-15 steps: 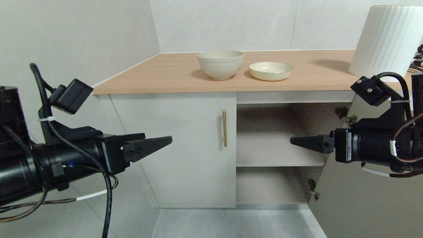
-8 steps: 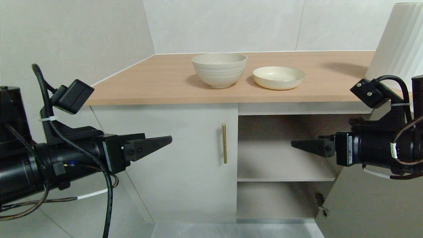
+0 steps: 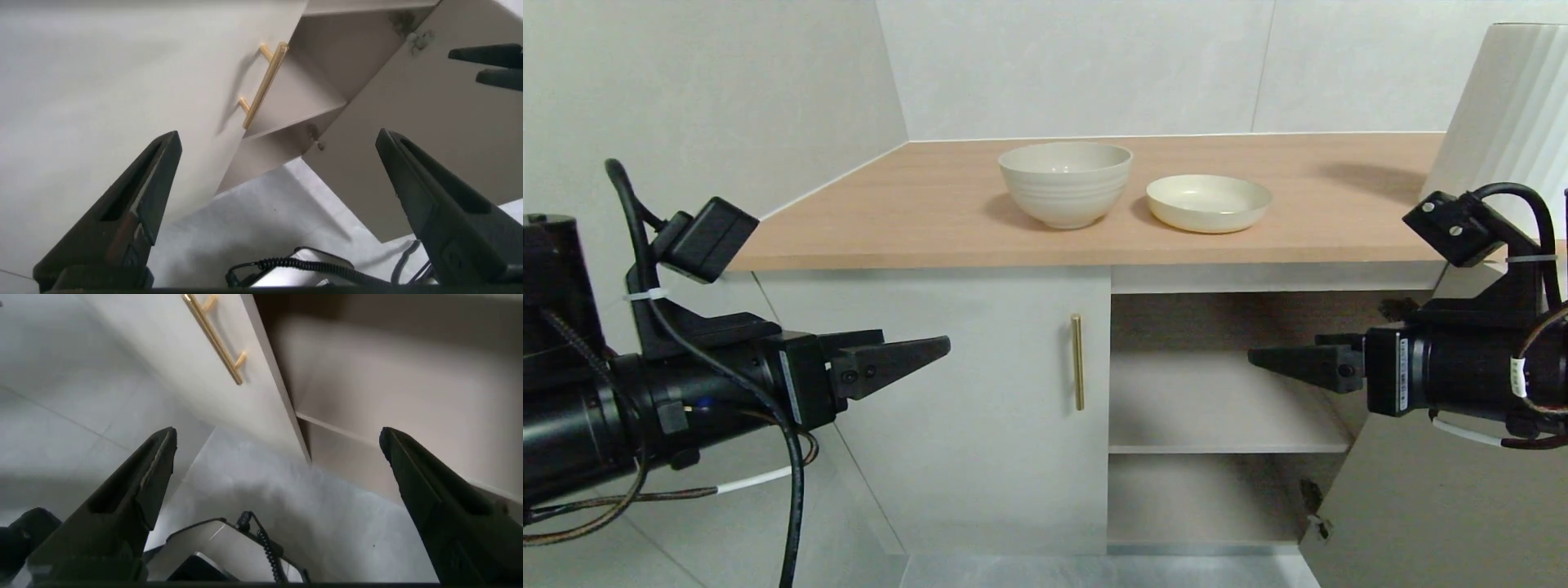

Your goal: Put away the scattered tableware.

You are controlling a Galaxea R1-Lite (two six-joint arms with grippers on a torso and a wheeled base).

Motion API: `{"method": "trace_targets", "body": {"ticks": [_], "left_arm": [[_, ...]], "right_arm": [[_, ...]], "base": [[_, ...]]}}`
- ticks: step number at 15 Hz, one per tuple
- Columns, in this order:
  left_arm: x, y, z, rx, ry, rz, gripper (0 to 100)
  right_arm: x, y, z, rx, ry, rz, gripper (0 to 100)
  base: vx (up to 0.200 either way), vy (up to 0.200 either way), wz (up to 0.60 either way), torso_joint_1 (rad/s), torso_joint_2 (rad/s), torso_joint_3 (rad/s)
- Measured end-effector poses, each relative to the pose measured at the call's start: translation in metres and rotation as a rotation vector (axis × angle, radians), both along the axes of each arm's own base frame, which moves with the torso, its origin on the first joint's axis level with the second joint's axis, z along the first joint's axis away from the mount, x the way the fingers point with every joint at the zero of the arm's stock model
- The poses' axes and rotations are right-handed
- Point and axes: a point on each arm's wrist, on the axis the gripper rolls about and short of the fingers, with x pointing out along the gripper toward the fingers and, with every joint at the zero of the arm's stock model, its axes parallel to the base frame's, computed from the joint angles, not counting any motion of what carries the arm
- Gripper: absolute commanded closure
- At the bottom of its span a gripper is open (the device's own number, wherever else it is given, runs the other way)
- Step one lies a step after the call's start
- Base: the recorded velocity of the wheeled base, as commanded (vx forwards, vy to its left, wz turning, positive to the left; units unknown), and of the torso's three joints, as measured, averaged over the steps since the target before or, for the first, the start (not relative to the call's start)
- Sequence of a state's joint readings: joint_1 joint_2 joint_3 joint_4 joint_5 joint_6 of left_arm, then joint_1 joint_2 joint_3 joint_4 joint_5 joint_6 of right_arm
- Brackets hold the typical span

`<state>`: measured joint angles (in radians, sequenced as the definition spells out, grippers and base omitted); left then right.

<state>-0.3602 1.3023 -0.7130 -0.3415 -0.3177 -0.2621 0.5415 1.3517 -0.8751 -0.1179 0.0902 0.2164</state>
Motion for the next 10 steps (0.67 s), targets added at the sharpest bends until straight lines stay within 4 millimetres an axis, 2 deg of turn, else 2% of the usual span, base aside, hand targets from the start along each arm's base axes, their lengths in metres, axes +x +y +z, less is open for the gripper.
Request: {"method": "trace_targets", "body": {"ticks": [2, 5, 10], "left_arm": [[0.0007, -0.0003, -0.0005, 0.0, 0.004, 0.0, 0], [0.0025, -0.0011, -0.0016, 0.002, 0.007, 0.0, 0], [0.0048, -0.0019, -0.004, 0.005, 0.02, 0.001, 0]], "right_arm": [[-0.0008, -0.0005, 0.0003, 0.0, -0.001, 0.001, 0], [-0.0019, -0.001, 0.0019, 0.005, -0.008, 0.002, 0], [-0.0022, -0.0013, 0.0022, 0.005, -0.009, 0.0, 0]], "base": [[0.0, 0.0, 0.0, 0.112, -0.31, -0.295], [0.0, 0.0, 0.0, 0.131, -0.53, -0.303], [0.0, 0.0, 0.0, 0.182, -0.47, -0.296]]}}
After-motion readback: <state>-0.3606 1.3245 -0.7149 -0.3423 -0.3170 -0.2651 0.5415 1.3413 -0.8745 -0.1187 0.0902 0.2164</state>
